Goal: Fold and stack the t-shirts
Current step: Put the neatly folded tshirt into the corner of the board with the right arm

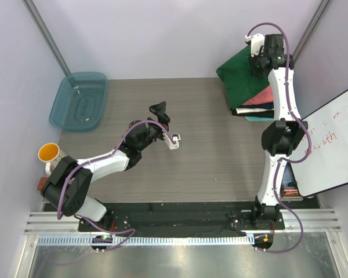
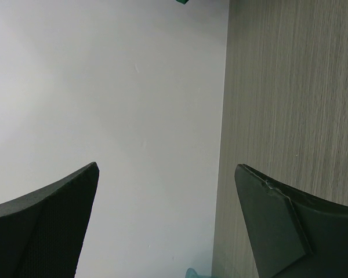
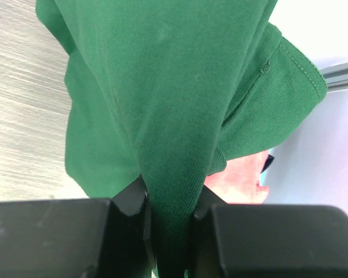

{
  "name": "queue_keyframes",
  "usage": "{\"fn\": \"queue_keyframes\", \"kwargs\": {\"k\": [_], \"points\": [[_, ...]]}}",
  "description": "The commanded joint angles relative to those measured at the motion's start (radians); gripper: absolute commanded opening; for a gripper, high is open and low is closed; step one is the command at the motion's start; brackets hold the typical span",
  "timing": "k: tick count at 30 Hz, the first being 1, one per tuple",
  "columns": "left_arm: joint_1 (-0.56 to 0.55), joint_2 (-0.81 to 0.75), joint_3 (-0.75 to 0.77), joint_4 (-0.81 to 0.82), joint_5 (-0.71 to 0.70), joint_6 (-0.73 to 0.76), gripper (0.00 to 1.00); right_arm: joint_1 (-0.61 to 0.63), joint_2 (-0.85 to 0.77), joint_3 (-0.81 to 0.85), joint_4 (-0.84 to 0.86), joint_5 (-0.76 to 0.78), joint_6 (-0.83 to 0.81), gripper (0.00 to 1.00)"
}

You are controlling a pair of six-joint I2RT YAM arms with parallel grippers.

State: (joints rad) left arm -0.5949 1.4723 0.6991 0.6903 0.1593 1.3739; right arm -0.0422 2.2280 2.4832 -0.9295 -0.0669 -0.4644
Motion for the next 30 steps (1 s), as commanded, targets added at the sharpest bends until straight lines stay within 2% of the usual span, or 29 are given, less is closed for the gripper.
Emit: {"fn": "queue_keyframes", "kwargs": {"k": [1,8,13,21,22,24,30], "points": [[0.006,-0.001,0.031,0.02,0.028,0.007,1.0,-0.028,-0.039,0.06,0.115,0.033,-0.029,0.01],[0.004,-0.004,0.027,0.017,0.029,0.008,1.0,-0.065,-0.01,0.031,0.147,0.053,-0.069,0.01],[0.004,-0.003,0.027,0.015,0.029,0.011,1.0,-0.093,0.018,-0.069,0.264,0.062,-0.128,0.01],[0.003,-0.012,0.027,-0.001,0.023,0.014,1.0,-0.117,0.182,-0.084,0.435,0.216,-0.177,0.02],[0.004,-0.015,0.027,-0.005,0.023,0.013,1.0,-0.117,0.191,-0.089,0.463,0.237,-0.18,0.07],[0.0,-0.018,0.023,-0.011,0.025,0.016,1.0,-0.117,0.219,-0.084,0.514,0.301,-0.192,0.09],[-0.002,-0.029,0.03,-0.031,0.013,0.016,1.0,-0.117,0.19,-0.181,0.644,0.446,-0.195,0.1]]}}
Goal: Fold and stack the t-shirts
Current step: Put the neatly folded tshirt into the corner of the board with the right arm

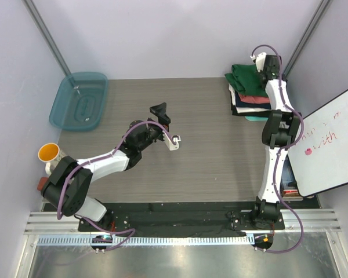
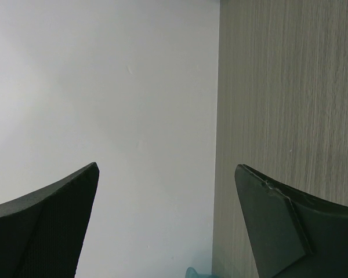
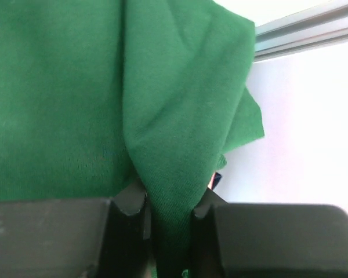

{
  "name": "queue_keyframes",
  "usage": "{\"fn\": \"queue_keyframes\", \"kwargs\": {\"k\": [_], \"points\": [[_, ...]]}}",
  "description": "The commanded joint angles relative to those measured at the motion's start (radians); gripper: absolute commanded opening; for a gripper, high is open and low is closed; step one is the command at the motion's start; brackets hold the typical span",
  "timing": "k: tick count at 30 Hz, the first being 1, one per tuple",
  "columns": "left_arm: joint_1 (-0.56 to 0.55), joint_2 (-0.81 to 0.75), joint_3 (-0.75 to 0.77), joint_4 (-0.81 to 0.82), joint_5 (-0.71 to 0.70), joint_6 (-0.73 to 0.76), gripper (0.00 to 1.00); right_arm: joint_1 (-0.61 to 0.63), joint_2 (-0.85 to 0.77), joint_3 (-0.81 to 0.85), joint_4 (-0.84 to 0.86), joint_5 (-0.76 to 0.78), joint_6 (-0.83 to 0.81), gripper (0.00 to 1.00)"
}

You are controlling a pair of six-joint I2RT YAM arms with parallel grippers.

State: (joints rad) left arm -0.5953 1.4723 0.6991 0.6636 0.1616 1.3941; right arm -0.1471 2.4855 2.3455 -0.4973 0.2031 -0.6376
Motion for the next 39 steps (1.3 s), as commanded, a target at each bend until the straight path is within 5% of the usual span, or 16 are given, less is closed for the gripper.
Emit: {"fn": "queue_keyframes", "kwargs": {"k": [1,15,17,20,21,23,34,39], "points": [[-0.001,-0.03,0.03,-0.007,0.01,-0.004,1.0,-0.014,-0.088,-0.055,0.227,0.206,-0.017,0.98],[-0.004,-0.021,0.063,-0.027,0.036,0.011,1.0,-0.012,-0.313,-0.12,0.177,0.135,0.105,1.0],[-0.006,-0.023,0.063,-0.032,0.044,0.016,1.0,-0.012,-0.33,-0.097,0.177,0.107,0.122,0.94],[-0.011,-0.023,0.062,-0.035,0.049,0.023,1.0,-0.012,-0.327,-0.06,0.186,0.062,0.156,0.55],[-0.012,-0.023,0.062,-0.035,0.049,0.023,1.0,-0.012,-0.312,-0.057,0.186,0.039,0.171,0.24],[-0.014,-0.024,0.06,-0.032,0.041,0.022,1.0,-0.011,-0.295,-0.054,0.19,0.021,0.2,0.01],[-0.011,-0.067,-0.024,-0.001,-0.014,-0.033,1.0,0.049,-0.132,-0.015,0.164,-0.174,0.306,0.01],[-0.008,-0.052,-0.021,0.014,-0.019,-0.04,1.0,0.087,-0.166,-0.152,0.122,-0.354,0.329,0.01]]}}
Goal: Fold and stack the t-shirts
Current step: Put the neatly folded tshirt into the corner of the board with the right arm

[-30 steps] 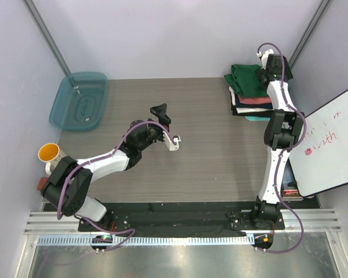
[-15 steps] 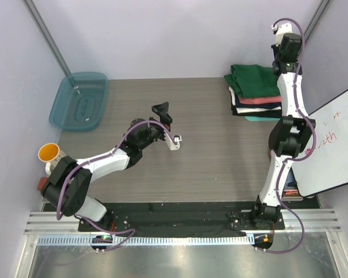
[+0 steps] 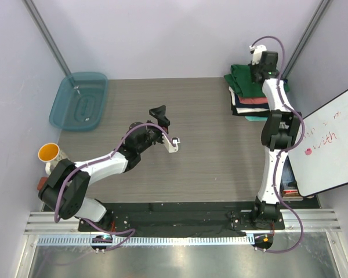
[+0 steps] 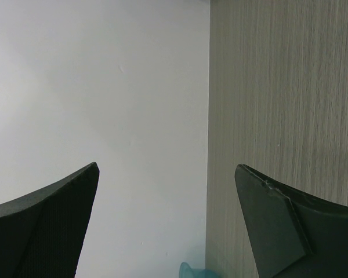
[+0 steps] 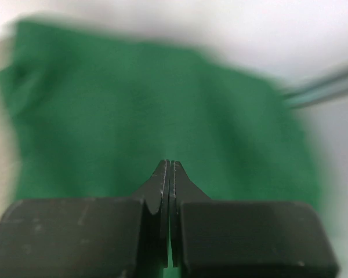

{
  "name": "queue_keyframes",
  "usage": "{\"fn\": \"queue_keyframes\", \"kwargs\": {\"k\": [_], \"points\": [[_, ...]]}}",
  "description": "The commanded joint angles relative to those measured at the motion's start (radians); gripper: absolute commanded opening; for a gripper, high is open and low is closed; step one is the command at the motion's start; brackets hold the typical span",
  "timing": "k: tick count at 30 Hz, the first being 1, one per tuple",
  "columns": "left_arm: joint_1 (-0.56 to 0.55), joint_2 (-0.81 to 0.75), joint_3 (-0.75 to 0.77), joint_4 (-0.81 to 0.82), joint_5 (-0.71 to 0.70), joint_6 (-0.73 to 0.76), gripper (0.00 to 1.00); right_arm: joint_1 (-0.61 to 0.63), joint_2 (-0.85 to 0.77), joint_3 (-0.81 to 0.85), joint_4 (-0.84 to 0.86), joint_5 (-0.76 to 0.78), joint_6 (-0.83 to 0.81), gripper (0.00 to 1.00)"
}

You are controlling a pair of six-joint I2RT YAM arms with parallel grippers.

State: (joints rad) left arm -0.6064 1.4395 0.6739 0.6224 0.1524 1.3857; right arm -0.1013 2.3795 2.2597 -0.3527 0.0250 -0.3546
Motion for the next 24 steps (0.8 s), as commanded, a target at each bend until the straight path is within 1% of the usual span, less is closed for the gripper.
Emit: {"fn": "queue_keyframes", "kwargs": {"k": [1,5,8,10,12,19,21,24], "points": [[0.004,-0.014,0.007,0.06,-0.013,-0.033,1.0,0.044,-0.069,-0.087,-0.034,-0.206,0.046,0.01],[0.004,0.001,0.026,0.066,-0.017,-0.031,1.0,0.064,-0.114,-0.202,-0.118,-0.276,0.042,0.01],[0.005,0.005,0.033,0.063,-0.01,-0.027,1.0,0.066,-0.161,-0.277,-0.127,-0.271,0.019,0.01],[0.007,0.01,0.039,0.062,-0.004,-0.024,1.0,0.064,-0.187,-0.296,-0.126,-0.245,-0.006,0.01],[0.007,0.013,0.046,0.063,0.004,-0.019,1.0,0.06,-0.201,-0.287,-0.118,-0.211,-0.011,0.01],[0.005,0.007,0.053,0.062,0.016,-0.007,1.0,0.005,-0.227,-0.172,-0.045,-0.054,0.009,0.01],[0.005,0.001,0.053,0.053,0.016,-0.004,1.0,-0.012,-0.223,-0.173,-0.026,0.01,0.0,0.01],[0.005,-0.014,0.052,0.036,0.013,-0.001,1.0,-0.049,-0.195,-0.183,-0.006,0.055,-0.012,0.01]]}}
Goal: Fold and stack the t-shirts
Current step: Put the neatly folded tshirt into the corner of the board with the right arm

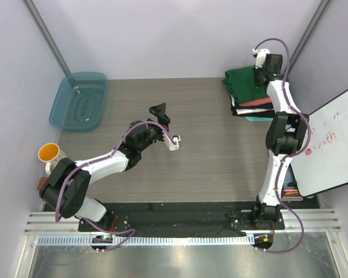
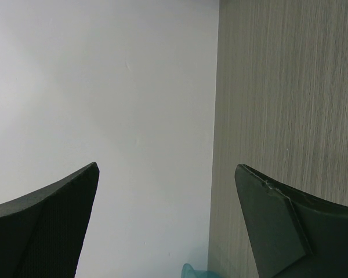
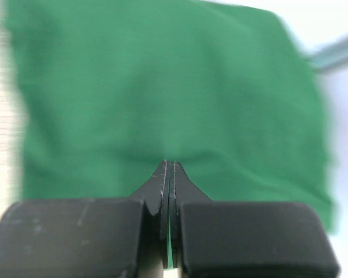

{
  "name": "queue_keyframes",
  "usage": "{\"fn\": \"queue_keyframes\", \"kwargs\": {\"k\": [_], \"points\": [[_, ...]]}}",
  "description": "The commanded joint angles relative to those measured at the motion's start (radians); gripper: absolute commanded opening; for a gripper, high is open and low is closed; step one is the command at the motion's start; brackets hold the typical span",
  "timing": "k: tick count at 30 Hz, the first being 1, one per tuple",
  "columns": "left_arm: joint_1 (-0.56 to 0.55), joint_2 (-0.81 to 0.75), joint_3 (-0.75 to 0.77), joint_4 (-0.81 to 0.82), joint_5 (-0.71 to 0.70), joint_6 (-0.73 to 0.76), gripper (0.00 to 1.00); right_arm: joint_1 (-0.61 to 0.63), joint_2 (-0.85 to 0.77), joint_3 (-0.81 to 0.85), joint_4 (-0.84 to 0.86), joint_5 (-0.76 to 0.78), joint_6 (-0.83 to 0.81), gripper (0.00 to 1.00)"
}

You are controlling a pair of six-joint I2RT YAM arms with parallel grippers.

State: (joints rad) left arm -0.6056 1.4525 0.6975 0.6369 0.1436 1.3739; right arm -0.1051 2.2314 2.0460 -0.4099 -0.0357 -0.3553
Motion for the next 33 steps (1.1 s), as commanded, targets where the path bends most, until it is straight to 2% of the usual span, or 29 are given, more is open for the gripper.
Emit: {"fn": "queue_keyframes", "kwargs": {"k": [1,8,15,20,25,29,30,31,32,33], "points": [[0.004,-0.032,0.027,0.017,0.021,0.013,1.0,-0.06,-0.041,0.025,0.052,0.126,-0.016,0.01],[0.004,-0.061,0.028,-0.04,0.011,0.025,1.0,-0.082,-0.041,-0.084,0.083,0.266,-0.028,0.01],[0.004,-0.058,0.091,-0.118,0.024,0.051,1.0,-0.1,-0.056,-0.194,0.083,0.25,-0.034,0.01],[0.004,-0.046,0.111,-0.112,0.021,0.047,1.0,-0.122,-0.055,-0.179,0.08,0.301,-0.051,0.01],[0.004,-0.037,0.177,-0.12,-0.076,-0.08,1.0,-0.143,-0.093,-0.109,0.083,0.407,-0.013,0.01],[0.004,-0.03,0.301,-0.166,-0.195,-0.229,1.0,-0.151,-0.209,-0.083,0.072,0.396,0.03,0.01],[0.004,-0.03,0.333,-0.218,-0.223,-0.271,1.0,-0.151,-0.266,-0.073,0.037,0.34,0.038,0.06],[0.004,-0.03,0.367,-0.261,-0.287,-0.32,1.0,-0.151,-0.294,-0.064,0.007,0.304,0.044,0.26],[0.004,-0.032,0.445,-0.313,-0.315,-0.435,1.0,-0.151,-0.32,-0.061,-0.027,0.26,0.055,0.39],[0.006,-0.027,0.489,-0.456,-0.341,-0.491,1.0,-0.15,-0.375,-0.064,-0.097,0.185,0.074,0.86]]}}
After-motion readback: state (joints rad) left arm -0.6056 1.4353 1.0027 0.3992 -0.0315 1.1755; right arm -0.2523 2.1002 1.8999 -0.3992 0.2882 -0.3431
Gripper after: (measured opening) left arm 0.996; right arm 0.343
